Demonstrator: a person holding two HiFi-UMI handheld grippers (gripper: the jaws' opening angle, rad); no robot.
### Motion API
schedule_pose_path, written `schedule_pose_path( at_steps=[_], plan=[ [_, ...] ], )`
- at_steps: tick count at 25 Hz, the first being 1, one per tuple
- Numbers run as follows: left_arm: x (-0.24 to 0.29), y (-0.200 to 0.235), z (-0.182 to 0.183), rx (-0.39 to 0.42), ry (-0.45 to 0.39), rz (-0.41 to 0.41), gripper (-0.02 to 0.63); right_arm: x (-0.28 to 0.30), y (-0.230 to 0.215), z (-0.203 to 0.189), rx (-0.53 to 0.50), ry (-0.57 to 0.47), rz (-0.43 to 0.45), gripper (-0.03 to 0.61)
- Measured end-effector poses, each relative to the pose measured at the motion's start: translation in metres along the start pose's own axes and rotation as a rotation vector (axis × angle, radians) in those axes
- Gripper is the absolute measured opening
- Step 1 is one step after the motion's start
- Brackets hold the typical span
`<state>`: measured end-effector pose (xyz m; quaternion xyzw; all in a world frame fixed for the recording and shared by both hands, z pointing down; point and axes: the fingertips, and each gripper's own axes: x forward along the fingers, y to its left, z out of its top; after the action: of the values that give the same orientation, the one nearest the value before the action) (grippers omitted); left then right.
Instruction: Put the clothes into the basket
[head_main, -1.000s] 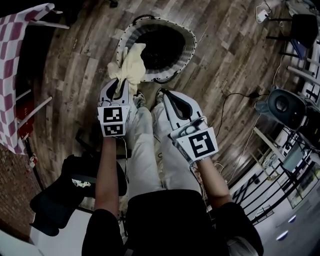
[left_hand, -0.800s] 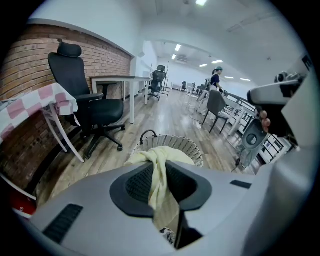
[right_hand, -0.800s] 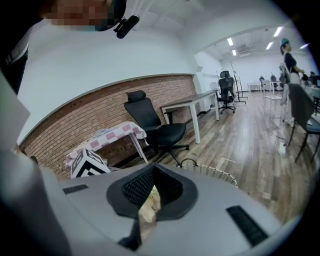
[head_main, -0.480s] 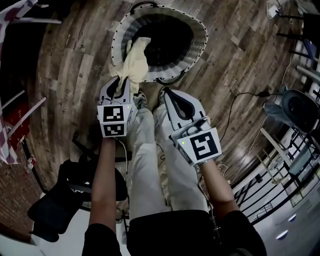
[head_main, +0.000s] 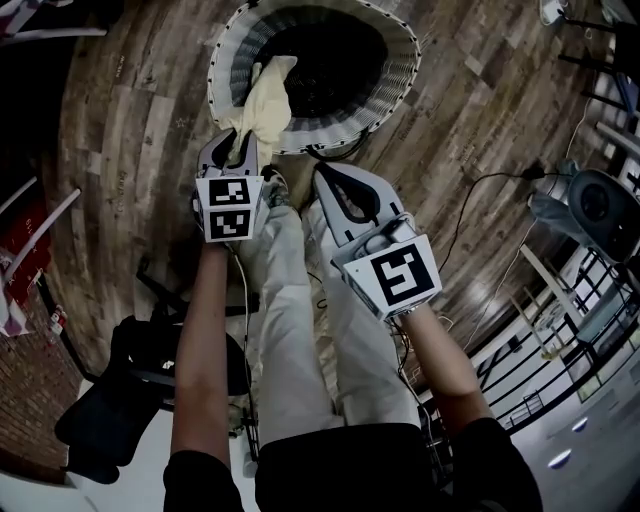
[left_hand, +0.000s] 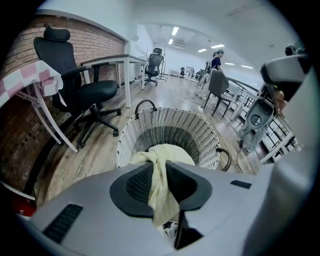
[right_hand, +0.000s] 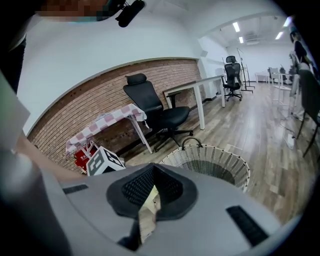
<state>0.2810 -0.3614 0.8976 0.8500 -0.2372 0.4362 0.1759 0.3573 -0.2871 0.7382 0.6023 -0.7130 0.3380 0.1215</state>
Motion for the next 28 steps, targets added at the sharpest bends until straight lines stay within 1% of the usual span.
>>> schedule_pose_path(
  at_steps=[7,15,19,22,25,27,28],
  plan=[
    [0.035,0.001,-0.029,0.034,0.101,-0.005,0.081,0.015,-0.007,-0.01,0.02,0.021,-0.005,0.008],
    [0.056,0.0,-0.042,0.07,0.173,-0.021,0.084,0.044,-0.008,-0.034,0.032,0.091,0.017,0.009],
    [0.066,0.0,-0.052,0.057,0.215,-0.029,0.086,0.05,-0.006,-0.045,0.023,0.126,0.025,0.008],
    [0.068,0.001,-0.057,0.052,0.225,-0.023,0.087,0.049,-0.002,-0.051,0.02,0.14,0.037,0.008],
    [0.068,0.002,-0.059,0.01,0.204,-0.02,0.101,0.047,0.0,-0.059,0.019,0.156,0.039,0.008],
    [0.068,0.001,-0.06,0.001,0.187,-0.034,0.124,0.046,0.0,-0.064,0.022,0.165,0.037,0.008],
    [0.068,-0.002,-0.06,0.006,0.18,-0.049,0.148,0.046,0.0,-0.066,0.023,0.168,0.036,0.009]
  ],
)
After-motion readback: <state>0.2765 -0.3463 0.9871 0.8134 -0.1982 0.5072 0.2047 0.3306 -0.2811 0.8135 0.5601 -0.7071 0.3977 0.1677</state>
